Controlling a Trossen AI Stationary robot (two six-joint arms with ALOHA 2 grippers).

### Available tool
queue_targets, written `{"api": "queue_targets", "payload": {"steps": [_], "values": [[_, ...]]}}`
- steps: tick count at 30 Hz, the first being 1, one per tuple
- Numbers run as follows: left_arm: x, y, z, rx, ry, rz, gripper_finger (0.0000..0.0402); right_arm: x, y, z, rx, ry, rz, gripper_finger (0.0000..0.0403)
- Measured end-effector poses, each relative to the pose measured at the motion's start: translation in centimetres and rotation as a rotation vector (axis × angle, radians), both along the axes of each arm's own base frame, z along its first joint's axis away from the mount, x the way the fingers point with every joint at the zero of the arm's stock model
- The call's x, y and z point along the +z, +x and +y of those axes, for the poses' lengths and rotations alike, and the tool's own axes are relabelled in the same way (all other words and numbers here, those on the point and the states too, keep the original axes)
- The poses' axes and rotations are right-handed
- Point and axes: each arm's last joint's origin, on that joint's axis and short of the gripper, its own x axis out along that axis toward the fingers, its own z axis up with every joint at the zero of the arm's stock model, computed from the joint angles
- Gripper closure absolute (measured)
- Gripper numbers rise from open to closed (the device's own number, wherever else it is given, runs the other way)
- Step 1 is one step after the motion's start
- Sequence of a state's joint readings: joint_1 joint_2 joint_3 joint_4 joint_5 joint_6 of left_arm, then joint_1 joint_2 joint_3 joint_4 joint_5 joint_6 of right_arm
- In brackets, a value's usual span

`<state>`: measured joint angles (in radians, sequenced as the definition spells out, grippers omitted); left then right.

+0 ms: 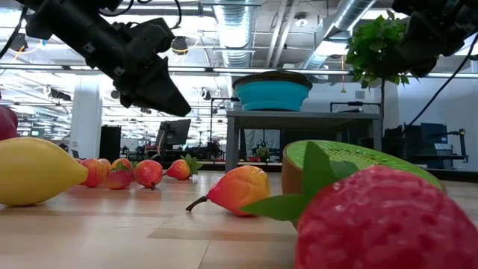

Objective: Pick & Place Fruit
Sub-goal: Put the yellow pear into the strainer bowl

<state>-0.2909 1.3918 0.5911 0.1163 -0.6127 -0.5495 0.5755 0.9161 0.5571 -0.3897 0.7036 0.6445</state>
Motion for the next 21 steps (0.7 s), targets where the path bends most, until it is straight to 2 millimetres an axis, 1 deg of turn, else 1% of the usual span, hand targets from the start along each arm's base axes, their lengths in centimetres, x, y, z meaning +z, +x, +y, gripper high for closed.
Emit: {"api": "queue_targets", "payload": {"steps": [3, 5, 8, 15, 18, 21], "values": [[-0.1, 0.0, 0.6, 0.020, -0.002, 0.019, 0.0305, 0.0, 0.0, 0.0, 0.000, 0.000, 0.000, 0.0403], [-0.2, 0.1, 1.0, 0.019, -0.019, 0.027, 0.0288, 0.0, 0.0, 0.0, 0.000, 0.000, 0.000, 0.0403], [-0.3, 0.2, 1.5, 0.016, -0.042, 0.034, 0.0245, 0.0, 0.0, 0.0, 0.000, -0.001, 0.002, 0.0403], [-0.4, 0.3, 2.5, 0.036, -0.049, 0.060, 0.0123, -0.2, -0.1, -0.1, -0.001, -0.012, 0.021, 0.0403], [-0.9, -0.1, 2.6, 0.032, -0.057, 0.082, 0.0089, -0.2, -0.1, -0.1, -0.001, -0.012, 0.021, 0.0403], [-2.1, -1.0, 2.7, 0.063, -0.093, 0.106, 0.0074, -0.2, -0.2, -0.1, -0.001, -0.017, 0.028, 0.0403]]}}
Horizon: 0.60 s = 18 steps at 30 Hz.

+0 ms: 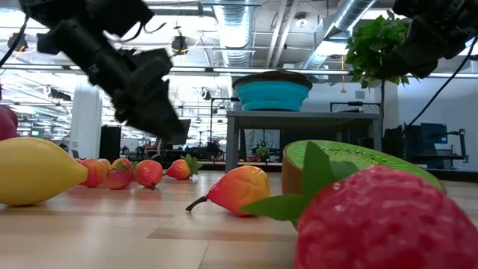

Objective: Pick & Place Fruit
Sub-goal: Put the yellow pear into the strainer bowl

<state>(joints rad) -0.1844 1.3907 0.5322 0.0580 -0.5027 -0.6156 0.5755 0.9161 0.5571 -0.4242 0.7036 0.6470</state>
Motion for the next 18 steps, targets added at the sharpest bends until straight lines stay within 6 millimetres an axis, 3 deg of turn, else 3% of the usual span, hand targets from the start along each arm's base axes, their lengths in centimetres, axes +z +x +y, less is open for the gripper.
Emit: {"api": "queue_targets", "payload": {"steps": [4, 10, 18], "values": [[-1.1, -0.9, 0.1, 0.039, -0.057, 0.005, 0.0076, -0.1, -0.1, -0.1, 0.000, -0.011, 0.017, 0.0403], [-1.2, -0.8, 0.1, 0.031, -0.066, -0.032, 0.0097, -0.2, -0.1, -0.1, 0.000, -0.015, 0.022, 0.0403], [-3.3, 1.1, -0.4, -0.028, -0.099, -0.083, 0.0111, -0.3, -0.2, -0.2, -0.001, -0.024, 0.035, 0.0403]]}}
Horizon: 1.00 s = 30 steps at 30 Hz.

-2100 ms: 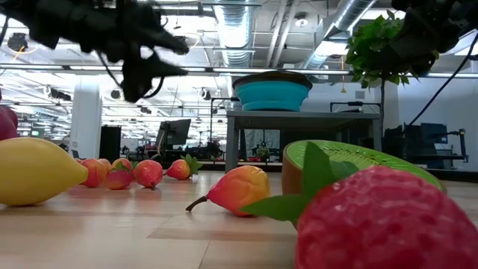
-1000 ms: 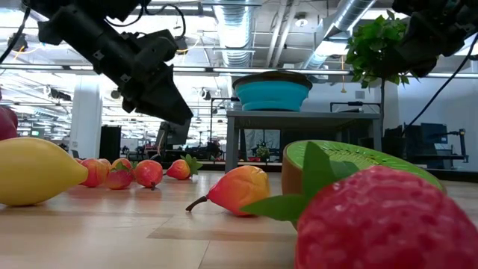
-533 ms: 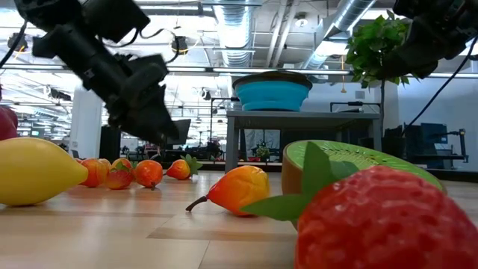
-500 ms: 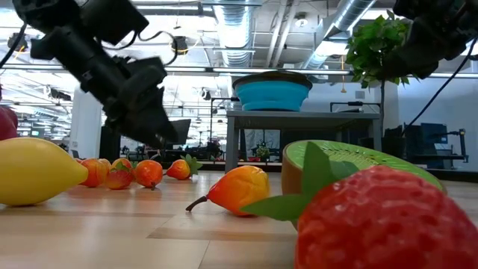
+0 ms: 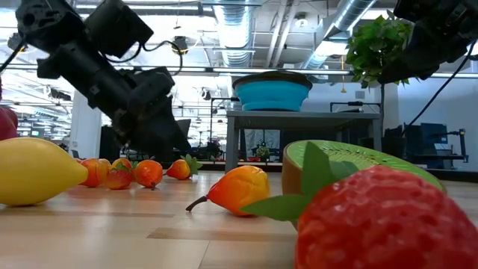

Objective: Pick & Place Fruit
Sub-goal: Put the yellow pear into the strainer bowl

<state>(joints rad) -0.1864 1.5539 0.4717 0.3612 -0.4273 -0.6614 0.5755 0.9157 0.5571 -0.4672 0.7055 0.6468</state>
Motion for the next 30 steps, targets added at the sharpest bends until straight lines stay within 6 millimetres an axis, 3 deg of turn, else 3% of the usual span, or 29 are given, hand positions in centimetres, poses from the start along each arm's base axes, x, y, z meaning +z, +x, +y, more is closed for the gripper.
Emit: {"api": "queue_targets", "payload": {"steps": [8, 30], "values": [[-2.6, 0.9, 0.0, 0.010, 0.060, 0.083, 0.0112, -0.1, 0.0, 0.0, -0.001, -0.006, 0.007, 0.0403], [-2.7, 1.2, 0.2, 0.004, 0.133, 0.047, 0.0138, -0.2, -0.1, -0.1, -0.035, 0.032, 0.006, 0.0403]]}}
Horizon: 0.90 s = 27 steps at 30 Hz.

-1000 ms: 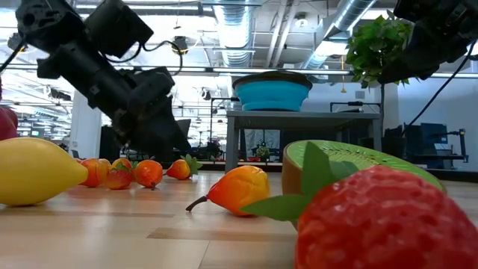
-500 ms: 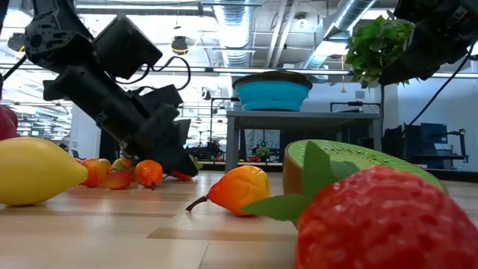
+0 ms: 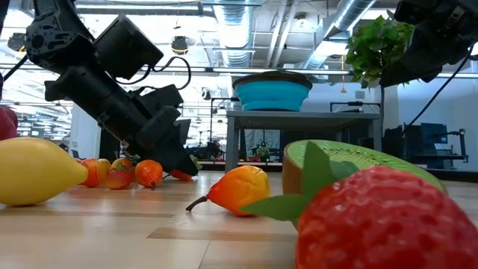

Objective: Pick & Place Fruit
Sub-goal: Put the yellow pear into the strainer bowl

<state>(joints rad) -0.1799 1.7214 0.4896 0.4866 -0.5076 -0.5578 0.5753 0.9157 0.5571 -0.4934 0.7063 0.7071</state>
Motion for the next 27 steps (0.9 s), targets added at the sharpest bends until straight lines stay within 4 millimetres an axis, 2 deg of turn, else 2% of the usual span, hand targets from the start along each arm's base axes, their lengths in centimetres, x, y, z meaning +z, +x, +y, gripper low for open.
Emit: {"api": "queue_targets", "payload": {"steps": [7, 20, 27], "values": [[-0.01, 0.01, -0.05, -0.012, -0.011, 0.002, 0.0164, 0.00, 0.00, 0.01, -0.015, 0.021, -0.007, 0.0403], [0.01, 0.04, -0.10, -0.025, -0.024, 0.001, 0.0244, 0.00, 0.00, 0.00, -0.015, 0.022, -0.007, 0.0403], [0.02, 0.04, -0.10, -0.024, -0.026, 0.000, 0.0262, 0.00, 0.00, 0.01, -0.014, 0.022, -0.007, 0.0403]]}}
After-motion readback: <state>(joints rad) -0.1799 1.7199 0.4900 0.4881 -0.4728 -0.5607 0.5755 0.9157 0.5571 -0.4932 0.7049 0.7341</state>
